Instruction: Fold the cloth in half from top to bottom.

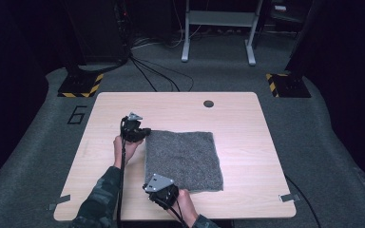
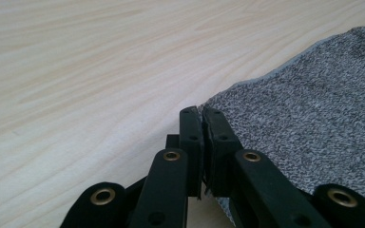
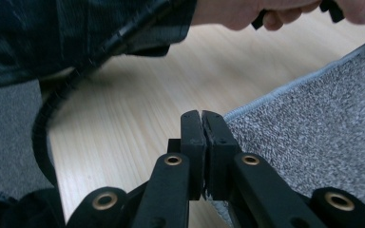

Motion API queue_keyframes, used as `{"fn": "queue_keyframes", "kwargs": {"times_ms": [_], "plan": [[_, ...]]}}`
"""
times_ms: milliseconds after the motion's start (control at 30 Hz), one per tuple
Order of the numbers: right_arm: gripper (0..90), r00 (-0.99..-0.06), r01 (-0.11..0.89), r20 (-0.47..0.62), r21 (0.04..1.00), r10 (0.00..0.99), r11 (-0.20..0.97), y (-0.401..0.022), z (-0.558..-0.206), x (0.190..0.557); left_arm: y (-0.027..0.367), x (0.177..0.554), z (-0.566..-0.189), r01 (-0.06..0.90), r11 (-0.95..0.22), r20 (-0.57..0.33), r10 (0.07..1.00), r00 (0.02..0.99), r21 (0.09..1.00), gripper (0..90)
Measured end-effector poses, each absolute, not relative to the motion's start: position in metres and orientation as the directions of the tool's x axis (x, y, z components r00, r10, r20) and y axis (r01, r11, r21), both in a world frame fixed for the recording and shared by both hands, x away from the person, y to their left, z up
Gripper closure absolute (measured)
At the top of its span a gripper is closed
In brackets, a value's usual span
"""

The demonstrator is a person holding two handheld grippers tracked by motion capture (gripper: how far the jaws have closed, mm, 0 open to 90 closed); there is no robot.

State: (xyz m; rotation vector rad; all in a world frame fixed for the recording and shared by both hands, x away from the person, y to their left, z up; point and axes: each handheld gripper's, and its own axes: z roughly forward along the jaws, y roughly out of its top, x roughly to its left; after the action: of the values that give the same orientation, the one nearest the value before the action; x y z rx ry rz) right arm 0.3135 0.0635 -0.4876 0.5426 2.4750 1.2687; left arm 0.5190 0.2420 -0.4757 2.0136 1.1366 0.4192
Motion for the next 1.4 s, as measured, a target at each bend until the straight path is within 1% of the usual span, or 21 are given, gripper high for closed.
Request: {"fn": "queue_keyframes", "kwargs": {"times_ms": [167,433,500,633,767,967,1167,1400], "plan": [[88.3,-0.885,0.160,-0.112,0.839,0.452,0.520,0.070,-0.478,0.310,0.247,0.517,-0.463,0.564,-0.300,-0.061,0.844,0.533,0.770,87.1],[88.3,-0.888,0.113,-0.121,0.878,0.444,0.466,0.080,-0.455,0.309,0.261,0.518,-0.435,0.542,-0.353,0.023,0.852,0.523,0.763,87.2],[88.3,-0.887,0.107,-0.120,0.886,0.446,0.451,0.079,-0.452,0.308,0.260,0.517,-0.431,0.539,-0.364,0.027,0.846,0.532,0.760,87.2],[88.3,-0.880,0.126,-0.106,0.888,0.463,0.442,0.072,-0.455,0.306,0.249,0.518,-0.429,0.527,-0.383,0.036,0.832,0.553,0.759,87.2],[88.3,-0.866,0.137,-0.108,0.887,0.488,0.440,0.057,-0.456,0.303,0.232,0.521,-0.430,0.516,-0.385,0.033,0.824,0.566,0.765,87.2],[88.3,-0.839,0.191,-0.073,0.889,0.539,0.417,0.032,-0.459,0.304,0.207,0.527,-0.435,0.504,-0.419,0.051,0.804,0.592,0.756,87.2],[88.3,-0.813,0.199,-0.074,0.897,0.577,0.395,0.011,-0.459,0.304,0.188,0.533,-0.441,0.500,-0.428,0.043,0.790,0.611,0.753,87.3],[88.3,-0.791,0.216,-0.071,0.897,0.608,0.386,-0.009,-0.460,0.304,0.172,0.538,-0.438,0.490,-0.445,0.047,0.774,0.631,0.750,87.3]]}}
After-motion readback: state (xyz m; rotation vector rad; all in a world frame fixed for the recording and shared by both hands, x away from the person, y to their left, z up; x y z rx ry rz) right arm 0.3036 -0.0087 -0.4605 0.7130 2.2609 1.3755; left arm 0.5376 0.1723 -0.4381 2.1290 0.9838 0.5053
